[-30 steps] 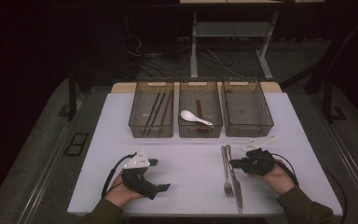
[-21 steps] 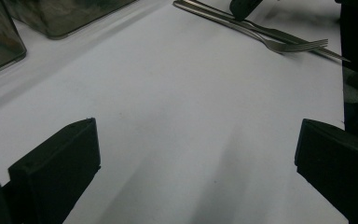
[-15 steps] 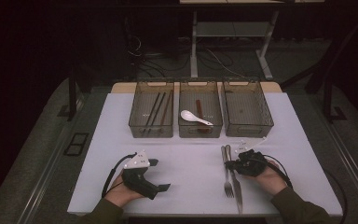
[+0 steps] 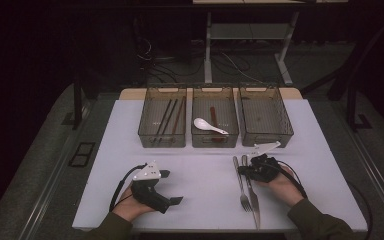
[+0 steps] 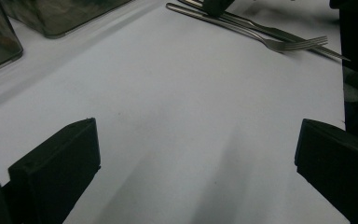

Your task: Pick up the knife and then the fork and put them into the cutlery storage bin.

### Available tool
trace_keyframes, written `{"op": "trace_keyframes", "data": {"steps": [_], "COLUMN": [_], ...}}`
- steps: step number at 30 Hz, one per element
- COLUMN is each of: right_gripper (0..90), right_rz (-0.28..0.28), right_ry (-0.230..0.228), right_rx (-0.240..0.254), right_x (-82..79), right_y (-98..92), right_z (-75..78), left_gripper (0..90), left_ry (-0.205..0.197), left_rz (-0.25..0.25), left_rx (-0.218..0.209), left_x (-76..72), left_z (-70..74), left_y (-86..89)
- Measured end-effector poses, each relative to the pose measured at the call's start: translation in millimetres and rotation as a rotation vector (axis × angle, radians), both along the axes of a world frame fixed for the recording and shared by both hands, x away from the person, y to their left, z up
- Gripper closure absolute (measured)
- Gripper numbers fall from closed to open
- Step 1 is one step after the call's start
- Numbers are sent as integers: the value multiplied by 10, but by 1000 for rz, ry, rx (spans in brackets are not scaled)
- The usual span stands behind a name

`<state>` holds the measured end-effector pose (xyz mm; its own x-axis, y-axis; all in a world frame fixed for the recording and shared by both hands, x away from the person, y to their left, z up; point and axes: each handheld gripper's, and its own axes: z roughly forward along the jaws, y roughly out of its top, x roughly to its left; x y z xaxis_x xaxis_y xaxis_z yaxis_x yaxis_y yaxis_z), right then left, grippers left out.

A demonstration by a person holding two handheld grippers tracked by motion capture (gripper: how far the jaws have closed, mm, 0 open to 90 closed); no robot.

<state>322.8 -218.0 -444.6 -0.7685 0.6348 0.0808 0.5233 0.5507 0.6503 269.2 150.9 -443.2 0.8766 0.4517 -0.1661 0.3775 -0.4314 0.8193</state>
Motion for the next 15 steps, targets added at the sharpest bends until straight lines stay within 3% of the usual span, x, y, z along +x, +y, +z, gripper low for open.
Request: {"op": "trace_keyframes", "data": {"steps": [11,15], "right_gripper": [897,897], "right_rz": [1,24], "right_ry": [10,11], "right_rx": [22,29], "right_x": [206,257], "right_y": [151,278], "right_z": [-20,-23], "left_gripper": [0,0], "left_ry": [-2,-3], "left_rz": [1,3], "left_rx": [-2,-4], "left_x": [-7,-9], "left_z": [3,7], "left_y": [1,5]}}
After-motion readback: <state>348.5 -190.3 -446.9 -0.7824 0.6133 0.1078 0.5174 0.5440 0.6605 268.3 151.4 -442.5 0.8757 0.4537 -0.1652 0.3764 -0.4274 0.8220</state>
